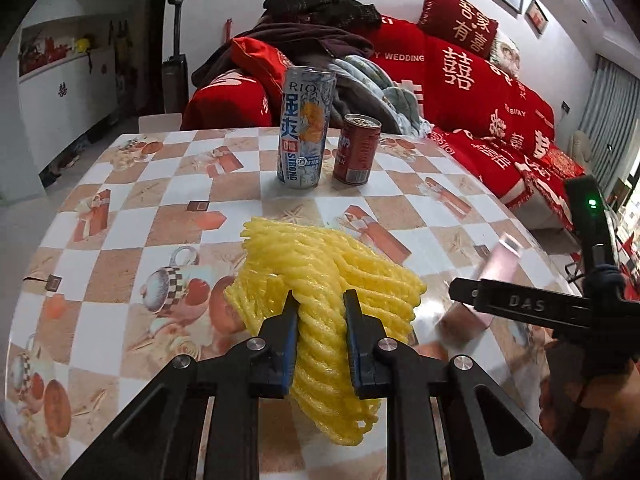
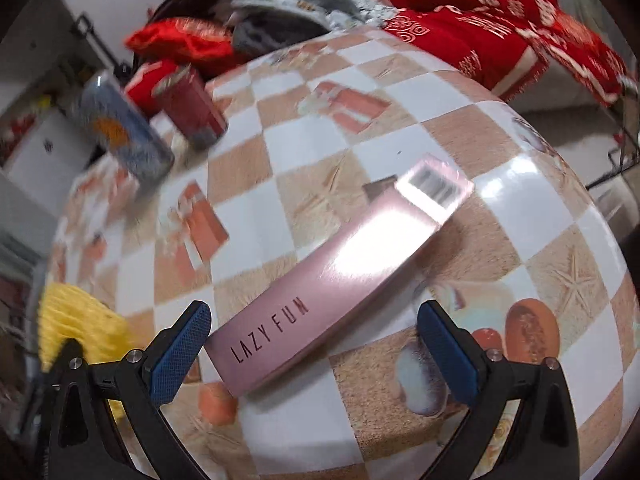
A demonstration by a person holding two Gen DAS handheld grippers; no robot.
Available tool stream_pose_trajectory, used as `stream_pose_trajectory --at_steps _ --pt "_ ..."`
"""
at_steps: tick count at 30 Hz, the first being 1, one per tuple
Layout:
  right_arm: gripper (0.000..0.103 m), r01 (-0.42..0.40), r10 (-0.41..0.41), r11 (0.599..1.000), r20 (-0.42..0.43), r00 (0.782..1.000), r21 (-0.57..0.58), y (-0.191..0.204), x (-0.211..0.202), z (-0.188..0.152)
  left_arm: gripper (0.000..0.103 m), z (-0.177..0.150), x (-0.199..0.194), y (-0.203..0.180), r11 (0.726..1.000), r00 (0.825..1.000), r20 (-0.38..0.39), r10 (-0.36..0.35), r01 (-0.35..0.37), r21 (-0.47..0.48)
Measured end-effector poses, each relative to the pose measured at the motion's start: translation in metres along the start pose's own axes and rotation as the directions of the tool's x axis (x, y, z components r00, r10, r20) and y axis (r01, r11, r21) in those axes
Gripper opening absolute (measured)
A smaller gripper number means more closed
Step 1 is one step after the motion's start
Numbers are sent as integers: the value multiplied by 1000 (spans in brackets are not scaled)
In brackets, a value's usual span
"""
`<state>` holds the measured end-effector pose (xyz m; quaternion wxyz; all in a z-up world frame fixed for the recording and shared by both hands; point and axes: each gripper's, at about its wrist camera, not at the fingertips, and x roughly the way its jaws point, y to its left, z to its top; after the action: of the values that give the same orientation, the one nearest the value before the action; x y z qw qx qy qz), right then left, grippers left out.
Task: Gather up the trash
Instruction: 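Grasp yellow foam net with left gripper while right gripper grasps pink LAZY FUN box, then carry foam net and pink box to the black bin and release both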
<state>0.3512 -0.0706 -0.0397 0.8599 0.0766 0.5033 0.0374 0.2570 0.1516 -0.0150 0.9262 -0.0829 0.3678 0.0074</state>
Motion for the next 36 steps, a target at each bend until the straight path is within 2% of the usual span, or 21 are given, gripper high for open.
stream_pose_trajectory --at_steps 2,5,6,7,13,19,27,36 --pt "99 12 -12 1000 4 1000 -20 -1 -2 -5 103 -3 -3 1 1000 1000 -2 -4 4 -2" --pt "67 40 -40 998 14 999 -49 -3 -8 -11 103 -7 -6 1 1000 1000 -6 -15 15 -9" --pt "47 36 -36 998 13 999 -56 -5 -10 -12 103 -9 -7 0 1000 1000 -5 -18 18 -5" --pt "36 27 -27 998 3 1000 -58 -7 -12 -13 103 -10 -9 -2 1000 1000 -4 -20 20 0" --pt "36 -54 54 998 -7 999 -42 -15 -23 -23 103 -13 -16 -8 999 999 -2 -35 35 8" --pt "36 -135 137 990 38 990 -39 -23 -55 -35 103 -13 -29 -19 998 999 14 -52 52 29" --pt "36 -183 188 981 76 979 -63 -37 -97 -53 103 -18 -46 -43 994 995 24 -93 91 65" --pt "36 -204 210 977 121 970 -59 -65 -136 -75 103 -22 -69 -70 987 991 40 -131 126 104"
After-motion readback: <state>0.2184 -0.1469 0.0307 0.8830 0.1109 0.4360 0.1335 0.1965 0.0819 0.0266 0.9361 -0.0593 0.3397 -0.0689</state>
